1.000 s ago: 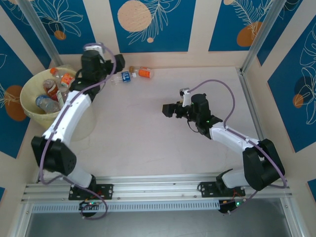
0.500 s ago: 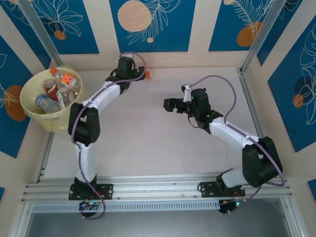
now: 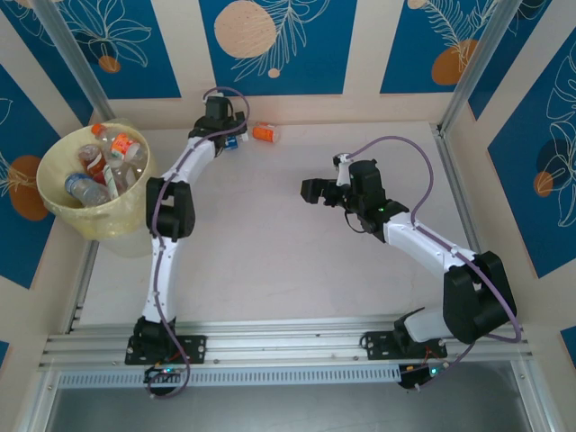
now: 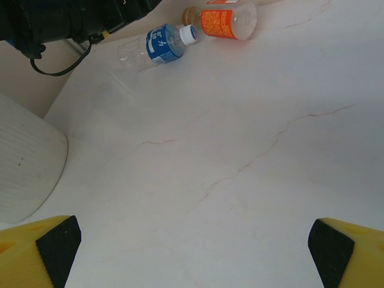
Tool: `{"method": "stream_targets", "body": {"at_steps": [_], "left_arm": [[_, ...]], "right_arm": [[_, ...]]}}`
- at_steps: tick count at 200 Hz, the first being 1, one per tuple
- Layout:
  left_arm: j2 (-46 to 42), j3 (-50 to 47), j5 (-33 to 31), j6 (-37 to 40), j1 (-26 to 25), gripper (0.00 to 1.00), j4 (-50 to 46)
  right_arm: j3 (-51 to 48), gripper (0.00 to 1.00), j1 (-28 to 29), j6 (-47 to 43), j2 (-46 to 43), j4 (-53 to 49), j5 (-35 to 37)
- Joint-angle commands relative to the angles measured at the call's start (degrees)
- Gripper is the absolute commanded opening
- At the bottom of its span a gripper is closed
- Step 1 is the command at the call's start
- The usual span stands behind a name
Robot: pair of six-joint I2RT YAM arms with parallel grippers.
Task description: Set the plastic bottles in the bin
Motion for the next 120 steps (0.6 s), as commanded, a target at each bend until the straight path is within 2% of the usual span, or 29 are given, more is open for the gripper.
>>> {"method": "stream_targets", "body": {"at_steps": [1,42,74,120], "left_arm": [[6.5,11.9,2.1,-3.6,2.4,1.0,-10.0],[24.9,46.1,8.3,-2.9,3.4,1.0,-27.9],[25.1,46.4,14.1,-3.8,3.9,1.0,-31.1],[22.5,46.4,21.4,3.8,1.2,1.0,-37.5]], "right_arm": [[1.4,1.0,-0.1,-0.6,-0.1,-1.0,1.6],[2.1,1.0,-0.2,-0.5,1.3,-0.8,1.4],[3.2,1.0,0.0,-0.6,2.6,-1.0,0.3],[3.8,1.0,0.0,-1.9,5.6,1.8,-3.9]]}}
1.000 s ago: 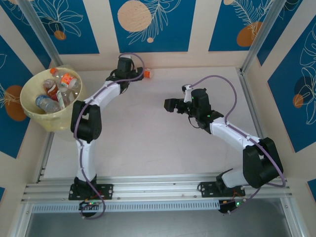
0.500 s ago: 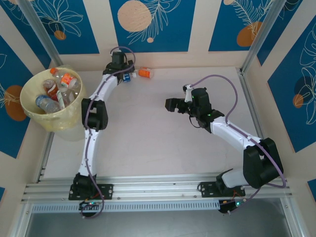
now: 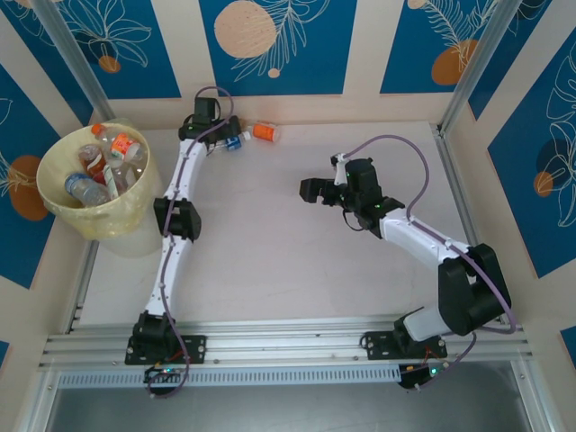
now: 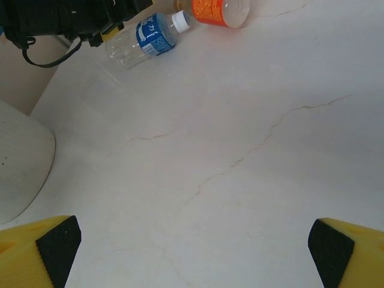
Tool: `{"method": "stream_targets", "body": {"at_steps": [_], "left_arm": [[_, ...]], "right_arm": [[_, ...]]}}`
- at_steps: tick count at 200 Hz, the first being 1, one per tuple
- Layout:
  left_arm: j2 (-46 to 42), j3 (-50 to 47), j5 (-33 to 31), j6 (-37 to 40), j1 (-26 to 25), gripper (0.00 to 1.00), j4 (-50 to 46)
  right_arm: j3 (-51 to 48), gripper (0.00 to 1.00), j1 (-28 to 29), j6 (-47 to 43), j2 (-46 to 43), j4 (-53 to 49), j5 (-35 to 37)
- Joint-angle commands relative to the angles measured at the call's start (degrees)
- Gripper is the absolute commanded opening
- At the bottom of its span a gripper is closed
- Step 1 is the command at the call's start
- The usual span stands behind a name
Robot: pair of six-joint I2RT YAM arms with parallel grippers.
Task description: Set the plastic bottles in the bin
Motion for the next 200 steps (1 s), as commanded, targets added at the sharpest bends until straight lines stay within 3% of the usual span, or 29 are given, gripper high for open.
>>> {"method": "stream_targets", "body": {"at_steps": [1,92,139,173,200], "left_arm": [[-1.2,2.4,7.4,4.1,-2.4,1.0,-9.5],[-5.6,2.4,7.8,21.9,-7.7,1.0,-25.9],[-6.1,1.5,7.9,30.0,-9.2,1.0,-30.6],[-5.2,0.6,-0.7,30.9,-11.5,0.9,-29.1],[-3.7,0.7,-6.5,30.0,-12.9,0.77,-28.0]], "right_arm": [[2.1,1.0,0.0,-1.7,2.3,2.5,-3.9],[5.2,1.0,-1.4,7.3,13.1,12.9,-6.4],[4.8,1.0,-3.8,9.8,13.9,13.8,-8.7],[4.4,1.0,-4.1,9.1,13.2,12.7,-8.8],[4.1,1.0,-4.1,8.4,12.7,12.6,-9.2]]}}
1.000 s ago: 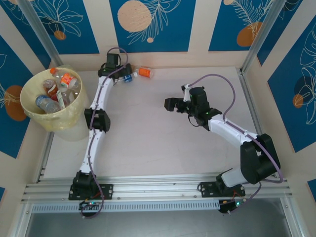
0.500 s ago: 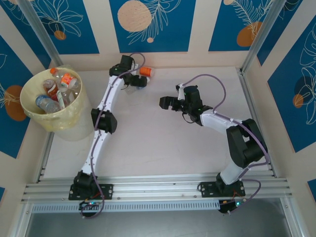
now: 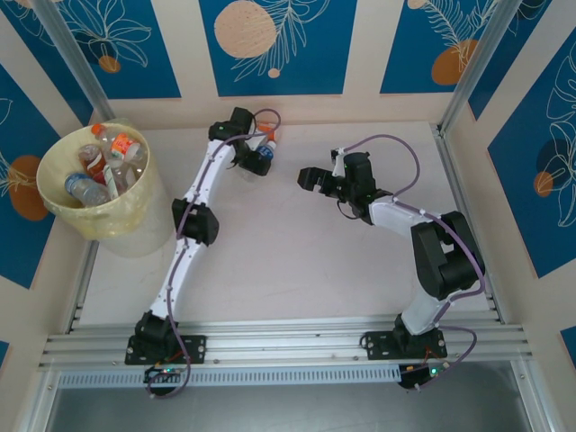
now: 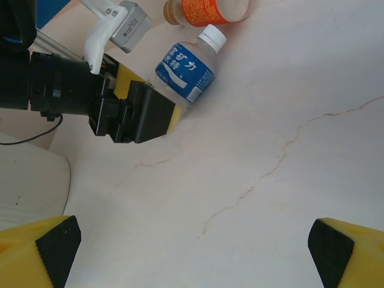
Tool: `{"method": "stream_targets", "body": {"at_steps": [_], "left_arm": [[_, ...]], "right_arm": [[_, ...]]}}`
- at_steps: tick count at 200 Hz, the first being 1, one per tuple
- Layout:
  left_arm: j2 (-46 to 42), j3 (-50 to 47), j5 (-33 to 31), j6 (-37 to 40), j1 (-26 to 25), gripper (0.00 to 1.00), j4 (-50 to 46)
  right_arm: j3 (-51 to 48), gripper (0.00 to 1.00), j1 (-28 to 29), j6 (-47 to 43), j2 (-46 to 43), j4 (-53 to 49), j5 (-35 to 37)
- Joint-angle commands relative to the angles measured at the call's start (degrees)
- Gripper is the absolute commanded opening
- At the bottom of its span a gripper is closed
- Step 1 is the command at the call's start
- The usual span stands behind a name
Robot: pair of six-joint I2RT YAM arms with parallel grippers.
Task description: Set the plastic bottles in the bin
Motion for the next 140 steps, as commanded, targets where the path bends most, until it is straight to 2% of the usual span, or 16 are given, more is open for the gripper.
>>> {"method": "stream_targets", "body": {"at_steps": [1,25,52,78,114,124,140], "left_arm": [[-0.9,0.6,-6.7,0.9,-2.1,0.76,-0.2],[-1.8,0.8,-8.1,0.6,-2.6,0.63,0.1],[-6.7,-2.6,-4.5,-0.9,-2.6,0.49,0.2],[-20.4,-22.8,-0.9,-2.4,-2.6,0.41,7.0],[-46.2,-58.1,1.1,-4.5,-2.7,0.39,26.7],[-50.9,-61.6,-0.1,-4.5,-3.2,0.38,28.6],[-53.8,-58.2,0.3,-6.2,-3.5,0.33,22.5]], "right_arm": [[0.5,1.0,0.0,0.0,-1.1,0.5,-1.5],[-1.4,1.0,0.0,-1.0,-3.1,1.8,-1.0],[-4.0,1.0,0.0,-2.5,-6.3,2.4,1.1],[-5.9,0.99,0.0,-4.2,-9.0,1.9,2.9],[-9.1,0.99,-0.4,-6.0,-10.8,3.4,3.6],[-9.4,1.0,-0.6,-6.2,-10.8,3.9,2.9],[-9.7,0.99,-0.7,-6.4,-10.6,4.6,1.5]]}}
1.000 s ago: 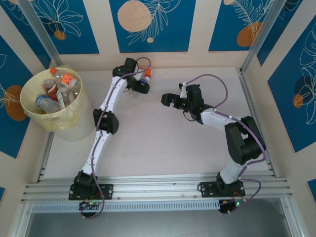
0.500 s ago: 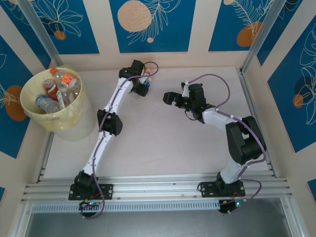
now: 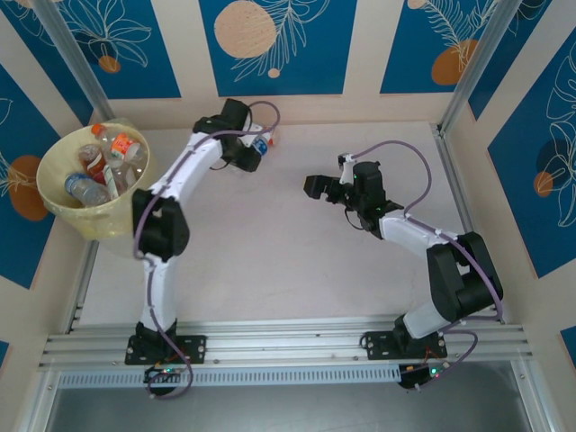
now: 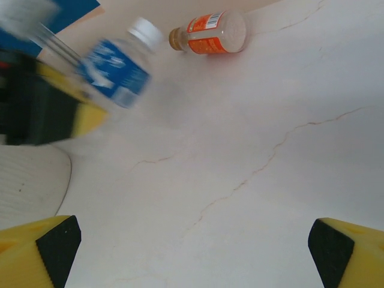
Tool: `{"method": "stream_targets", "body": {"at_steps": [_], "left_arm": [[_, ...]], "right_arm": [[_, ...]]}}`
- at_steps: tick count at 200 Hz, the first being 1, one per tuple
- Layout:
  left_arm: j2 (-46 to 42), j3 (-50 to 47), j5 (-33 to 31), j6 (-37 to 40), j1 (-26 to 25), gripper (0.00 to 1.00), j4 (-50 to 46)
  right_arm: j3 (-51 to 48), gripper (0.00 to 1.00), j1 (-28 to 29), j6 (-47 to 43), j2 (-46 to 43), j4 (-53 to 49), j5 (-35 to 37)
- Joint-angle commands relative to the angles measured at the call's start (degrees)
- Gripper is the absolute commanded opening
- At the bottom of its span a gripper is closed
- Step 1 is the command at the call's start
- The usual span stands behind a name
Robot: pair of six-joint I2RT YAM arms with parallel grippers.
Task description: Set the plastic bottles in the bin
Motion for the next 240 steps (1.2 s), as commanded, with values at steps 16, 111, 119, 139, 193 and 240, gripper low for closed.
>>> {"method": "stream_targets", "body": {"at_steps": [16,111,119,139,193,240], "left_arm": [[-11.1,0.6,1.6,-5.9,-0.8,0.31,0.7],[-42.4,-17.8,-28.7,-23.8,4.0,0.11,-3.9],[-44.1,-19.0,-28.6,-25.3,7.3,0.07,-3.9],[-46.2,-20.5,-26.9,-28.7,17.0,0.03,-5.6],[-45.1,-25.2,-23.1,-34.7,29.2,0.04,-4.8],[-44.0,-23.9,-25.2,-40.2,29.4,0.68,-9.7]], "right_arm": [[-1.4,0.99,-0.5,-2.1,-0.9,3.3,-1.9],[-1.6,1.0,-0.5,-0.4,-1.0,4.8,-4.6],[-1.6,0.99,-0.4,-0.2,-0.7,4.8,-4.7],[-1.6,1.0,-0.4,0.1,-0.4,4.9,-4.7],[-0.9,1.0,-0.2,0.2,-0.4,3.7,-4.0],[-0.6,1.0,-0.2,0.6,-0.2,3.1,-3.8]]}}
